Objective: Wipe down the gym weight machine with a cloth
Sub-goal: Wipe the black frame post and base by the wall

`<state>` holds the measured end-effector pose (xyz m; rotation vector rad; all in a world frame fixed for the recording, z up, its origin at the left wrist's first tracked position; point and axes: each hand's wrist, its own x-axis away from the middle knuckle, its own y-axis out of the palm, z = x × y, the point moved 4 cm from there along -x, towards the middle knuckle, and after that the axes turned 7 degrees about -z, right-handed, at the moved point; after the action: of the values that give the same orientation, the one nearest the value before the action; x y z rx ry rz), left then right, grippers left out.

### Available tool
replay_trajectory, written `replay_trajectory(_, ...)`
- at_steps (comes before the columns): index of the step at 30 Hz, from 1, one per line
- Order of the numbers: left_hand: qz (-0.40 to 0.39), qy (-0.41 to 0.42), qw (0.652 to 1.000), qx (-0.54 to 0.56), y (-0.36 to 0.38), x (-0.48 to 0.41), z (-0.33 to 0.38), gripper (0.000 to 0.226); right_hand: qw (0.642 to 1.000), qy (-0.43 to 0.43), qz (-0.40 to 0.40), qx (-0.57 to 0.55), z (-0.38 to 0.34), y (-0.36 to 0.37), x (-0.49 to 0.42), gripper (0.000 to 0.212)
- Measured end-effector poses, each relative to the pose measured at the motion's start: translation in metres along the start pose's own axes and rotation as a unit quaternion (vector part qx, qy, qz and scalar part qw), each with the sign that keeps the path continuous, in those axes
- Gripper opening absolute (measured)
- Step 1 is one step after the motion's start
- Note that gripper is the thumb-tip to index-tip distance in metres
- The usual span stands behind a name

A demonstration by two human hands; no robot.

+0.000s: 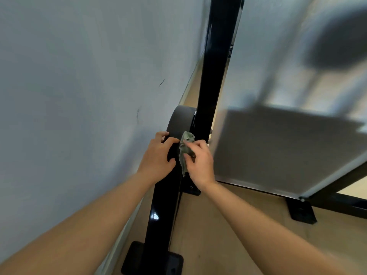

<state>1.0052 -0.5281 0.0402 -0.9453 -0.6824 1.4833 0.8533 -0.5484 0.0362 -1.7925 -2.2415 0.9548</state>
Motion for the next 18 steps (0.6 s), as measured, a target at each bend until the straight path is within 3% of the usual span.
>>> replay_trajectory(3, 0.014, -0.039, 0.997, 0.058, -0.003, 0.002, -0.006, 0.049, 0.994, -0.036, -0.067, 0.078, 0.013, 0.01, 0.025, 0.033)
replay_trajectory(5, 0.01, -0.032, 0.997, 0.072, -0.002, 0.007, -0.01, 0.048, 0.981, -0.041, -0.155, 0.11, 0.024, 0.016, 0.045, 0.028)
replay_trajectory(8, 0.009, -0.043, 0.995, 0.092, -0.004, 0.011, -0.019, 0.049, 0.935, -0.006, -0.305, 0.18, 0.032, 0.021, 0.057, 0.025)
replay_trajectory(10, 0.009, -0.069, 0.993, 0.093, -0.007, 0.013, -0.025, 0.047, 0.941, -0.011, -0.288, 0.175, 0.025, 0.009, 0.05, 0.024)
replay_trajectory(14, 0.005, -0.101, 0.989, 0.108, -0.008, 0.018, -0.033, 0.037, 0.988, -0.037, -0.122, 0.09, -0.007, -0.027, 0.006, 0.035)
replay_trajectory(16, -0.002, -0.105, 0.987, 0.126, -0.006, 0.018, -0.034, 0.034, 0.987, -0.049, -0.117, 0.099, -0.02, -0.029, -0.019, 0.046)
replay_trajectory(18, -0.006, -0.11, 0.984, 0.139, -0.006, 0.018, -0.035, 0.032, 0.972, -0.058, -0.143, 0.175, -0.024, -0.016, -0.037, 0.057)
